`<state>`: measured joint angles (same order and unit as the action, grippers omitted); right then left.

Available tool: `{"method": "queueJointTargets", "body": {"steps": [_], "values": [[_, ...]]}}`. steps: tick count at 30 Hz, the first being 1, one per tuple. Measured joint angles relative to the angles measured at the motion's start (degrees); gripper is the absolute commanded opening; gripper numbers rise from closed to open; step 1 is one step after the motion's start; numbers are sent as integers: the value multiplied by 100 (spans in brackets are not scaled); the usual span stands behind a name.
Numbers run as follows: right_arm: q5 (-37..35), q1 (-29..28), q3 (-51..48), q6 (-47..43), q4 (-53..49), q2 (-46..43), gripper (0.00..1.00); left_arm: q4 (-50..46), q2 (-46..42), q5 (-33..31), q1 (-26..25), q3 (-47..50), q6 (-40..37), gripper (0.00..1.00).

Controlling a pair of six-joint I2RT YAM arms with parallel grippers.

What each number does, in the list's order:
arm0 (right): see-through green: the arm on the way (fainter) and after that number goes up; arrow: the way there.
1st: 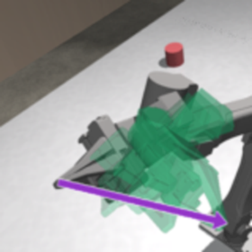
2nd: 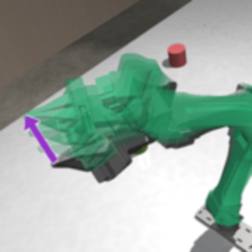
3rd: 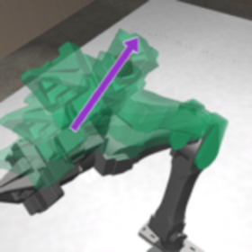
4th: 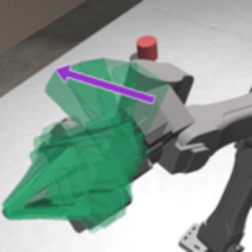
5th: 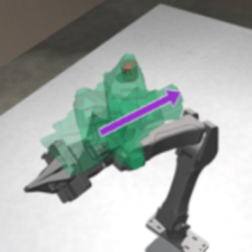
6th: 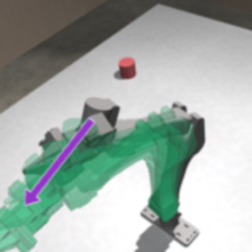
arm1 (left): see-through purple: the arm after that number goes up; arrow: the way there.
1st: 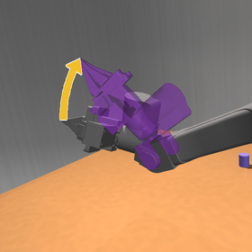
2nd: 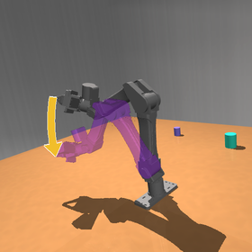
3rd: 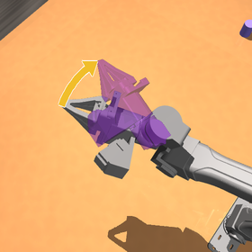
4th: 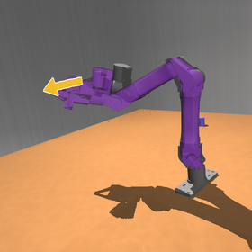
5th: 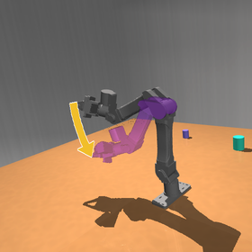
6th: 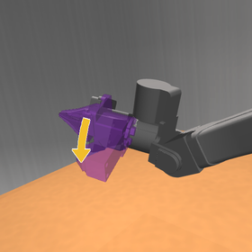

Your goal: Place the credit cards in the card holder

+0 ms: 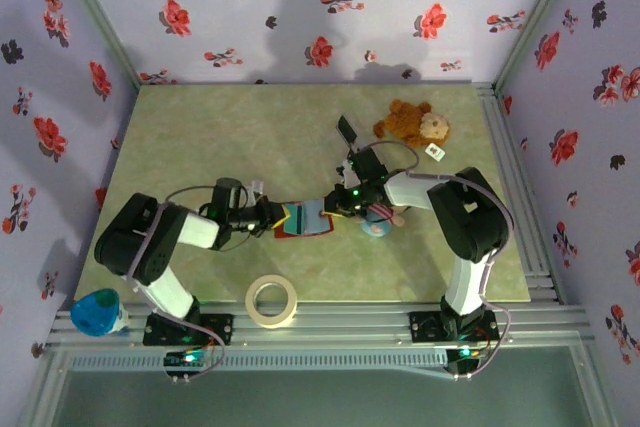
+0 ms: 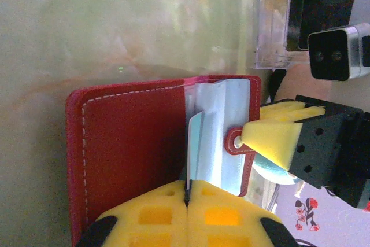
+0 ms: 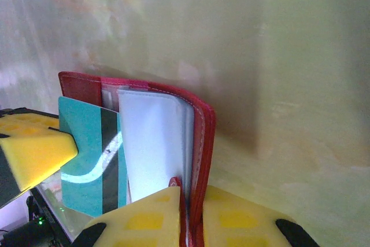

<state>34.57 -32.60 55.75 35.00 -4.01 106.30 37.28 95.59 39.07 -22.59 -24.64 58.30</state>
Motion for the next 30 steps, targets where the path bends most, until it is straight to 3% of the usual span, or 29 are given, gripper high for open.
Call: {"method": "queueJointTargets", "body": {"steps": [30], "values": [[151, 11, 44, 13, 44, 144, 17, 826, 463, 173, -83, 0, 114, 0]]}}
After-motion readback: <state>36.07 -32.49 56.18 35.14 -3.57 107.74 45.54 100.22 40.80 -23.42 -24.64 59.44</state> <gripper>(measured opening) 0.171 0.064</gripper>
